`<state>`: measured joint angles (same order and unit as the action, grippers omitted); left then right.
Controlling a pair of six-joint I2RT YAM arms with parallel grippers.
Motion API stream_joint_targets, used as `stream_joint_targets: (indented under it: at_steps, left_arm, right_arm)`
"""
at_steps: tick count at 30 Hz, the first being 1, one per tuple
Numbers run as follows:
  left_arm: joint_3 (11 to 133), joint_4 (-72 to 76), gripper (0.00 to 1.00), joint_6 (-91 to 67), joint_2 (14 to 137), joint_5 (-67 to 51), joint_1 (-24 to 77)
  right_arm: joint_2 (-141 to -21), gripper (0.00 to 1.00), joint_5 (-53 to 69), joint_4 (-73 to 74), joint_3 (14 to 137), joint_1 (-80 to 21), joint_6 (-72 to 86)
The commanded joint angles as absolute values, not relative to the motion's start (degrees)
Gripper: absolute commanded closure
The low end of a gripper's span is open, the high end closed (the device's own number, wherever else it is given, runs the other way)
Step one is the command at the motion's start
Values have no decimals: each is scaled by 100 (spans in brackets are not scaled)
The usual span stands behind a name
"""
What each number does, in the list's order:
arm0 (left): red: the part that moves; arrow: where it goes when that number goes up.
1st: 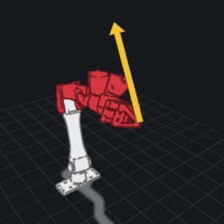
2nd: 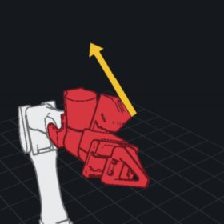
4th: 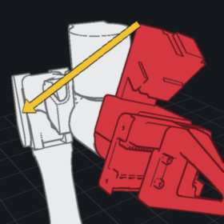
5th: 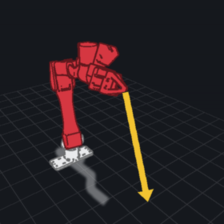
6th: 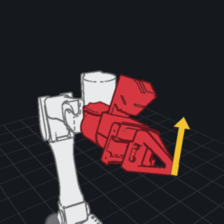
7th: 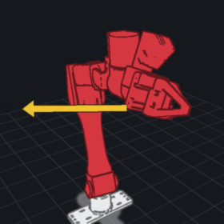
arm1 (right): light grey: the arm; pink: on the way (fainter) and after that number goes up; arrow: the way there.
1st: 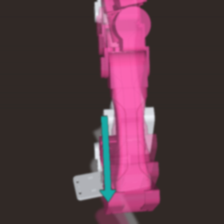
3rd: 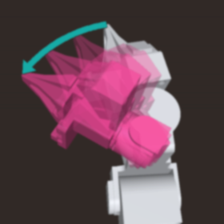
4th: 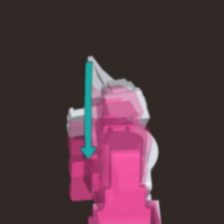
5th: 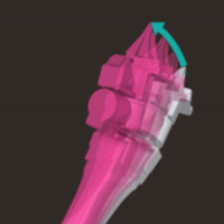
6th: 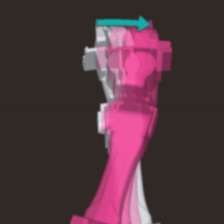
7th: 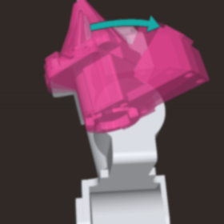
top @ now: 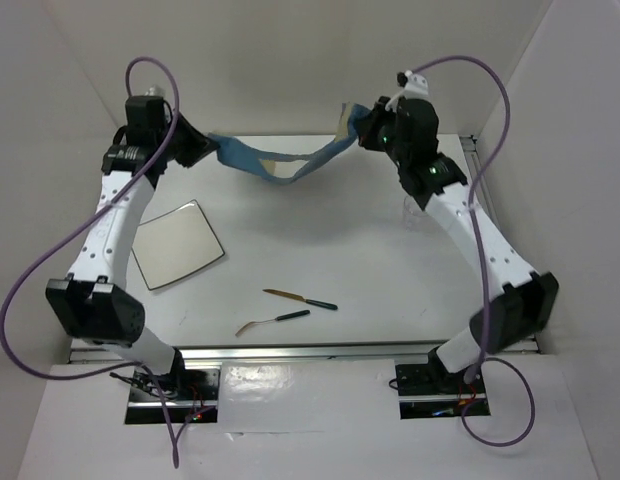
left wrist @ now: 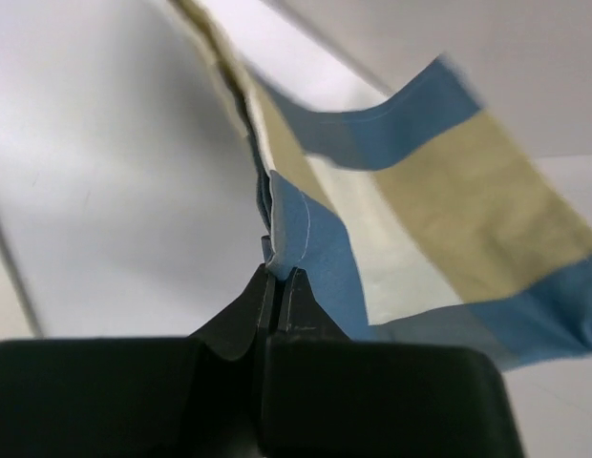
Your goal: Set the dinner table for one person
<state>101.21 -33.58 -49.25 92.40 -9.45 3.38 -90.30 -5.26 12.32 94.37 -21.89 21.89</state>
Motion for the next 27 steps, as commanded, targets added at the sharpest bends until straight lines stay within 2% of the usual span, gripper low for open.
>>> stream_joint_targets:
  at_steps: [1,6,7,8,9,10,12,15,16,17,19,20,21,22,23,27]
  left_arm:
    - [8863,-2989,100,-4833,8641,-1388,255]
    - [6588,-2435,100,-4975,8113,-1600,255]
    - [6409,-2495,90,-4975,8112,-1539,255]
    - [6268,-2557,77,-4922,8060,-1477,255]
    - [6162,-2610,61,-4922,8060,-1407,255]
    - [6100,-2767,31,-4748,8060,-1406,255]
    - [6100,-2909,17,-4632,7999,-1354,255]
    - [6345,-3181,14,-4482,7937,-1195,255]
    - [6546,-3234,14,-4352,7937,-1134,255]
    - [6661,-3287,21,-4290,7937,-1134,255]
    - [6907,-3453,28,-4175,8190,-1081,412]
    - [7178,-3524,32,-4062,8296,-968,500]
    - [7302,-3655,44,-4000,8419,-845,597]
    - [7408,-3656,50,-3947,8550,-844,763]
    - [7592,-3726,53,-3842,8874,-948,834]
    - [8015,-3981,74,-3683,9866,-915,1230]
  right_arm:
    - [-7886,100,-475,431,7953,-2285,2565]
    - [-6814,99,-475,1176,6137,-2416,3374]
    - [-6716,88,-588,1326,5891,-2478,3610]
    - [-6584,55,-928,1788,5523,-2618,3743]
    - [-6522,32,-1132,2080,5406,-2671,3918]
    - [-6469,15,-1282,2344,5327,-2672,4224]
    - [-6399,0,-1580,2984,5326,-2672,4280]
    - [-6259,0,-1932,3260,5685,-2672,4315]
    - [-6258,4,-1934,3156,5765,-2611,4011]
    - [-6258,11,-1829,3051,5931,-2558,3860]
    - [-6554,30,-1776,2988,6195,-2558,3640]
    - [-6757,52,-1775,3093,6492,-2505,3499]
    - [-6985,61,-1532,3259,6617,-2505,3411]
    - [-7501,70,-1364,3391,6731,-2444,3314]
    - [-7758,85,-1275,3593,6915,-2443,3374]
    - [-8428,87,-818,3815,6717,-2391,3489]
